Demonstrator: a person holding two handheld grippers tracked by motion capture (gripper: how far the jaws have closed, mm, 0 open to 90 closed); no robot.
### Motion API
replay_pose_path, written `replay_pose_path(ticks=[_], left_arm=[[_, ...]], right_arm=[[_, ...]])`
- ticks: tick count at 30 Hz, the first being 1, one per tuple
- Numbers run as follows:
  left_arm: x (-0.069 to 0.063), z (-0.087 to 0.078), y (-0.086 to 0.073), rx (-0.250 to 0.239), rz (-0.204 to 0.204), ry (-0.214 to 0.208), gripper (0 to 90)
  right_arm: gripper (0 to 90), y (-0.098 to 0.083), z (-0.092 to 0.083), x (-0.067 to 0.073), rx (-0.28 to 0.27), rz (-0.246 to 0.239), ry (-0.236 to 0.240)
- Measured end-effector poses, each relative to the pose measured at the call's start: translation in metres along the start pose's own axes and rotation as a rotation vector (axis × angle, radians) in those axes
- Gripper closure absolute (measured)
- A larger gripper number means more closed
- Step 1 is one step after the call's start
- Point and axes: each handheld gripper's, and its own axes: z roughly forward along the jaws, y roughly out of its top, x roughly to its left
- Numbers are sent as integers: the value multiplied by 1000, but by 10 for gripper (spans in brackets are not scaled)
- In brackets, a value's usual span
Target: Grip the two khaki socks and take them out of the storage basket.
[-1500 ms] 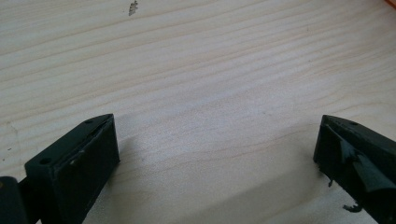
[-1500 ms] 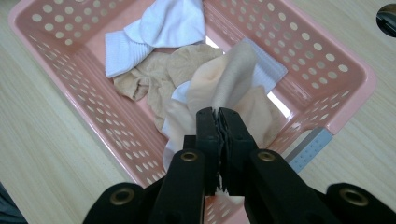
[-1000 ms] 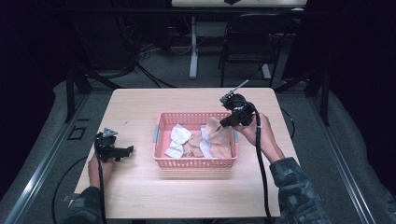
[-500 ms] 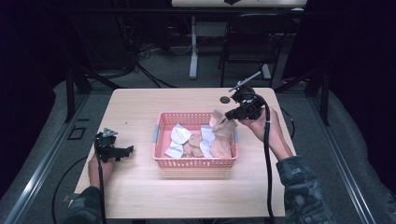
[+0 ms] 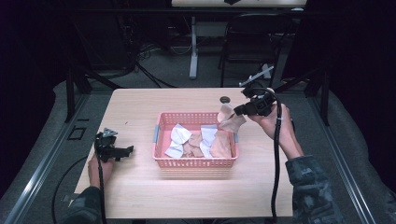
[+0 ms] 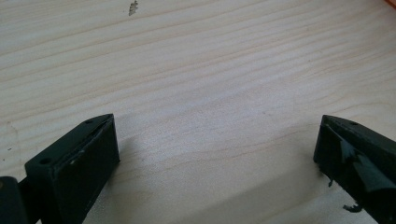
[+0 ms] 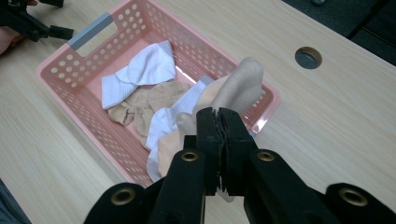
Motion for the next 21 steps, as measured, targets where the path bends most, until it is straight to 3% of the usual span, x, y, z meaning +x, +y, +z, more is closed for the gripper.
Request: replay_pose_path(ticks=[10, 21], left_arm=[[0, 0, 0, 1, 1, 1, 0], [0, 0, 0, 1, 1, 1, 0]], right_arm=[[876, -8, -18, -16, -17, 31, -36], [877, -28, -24, -38, -1, 77, -74]])
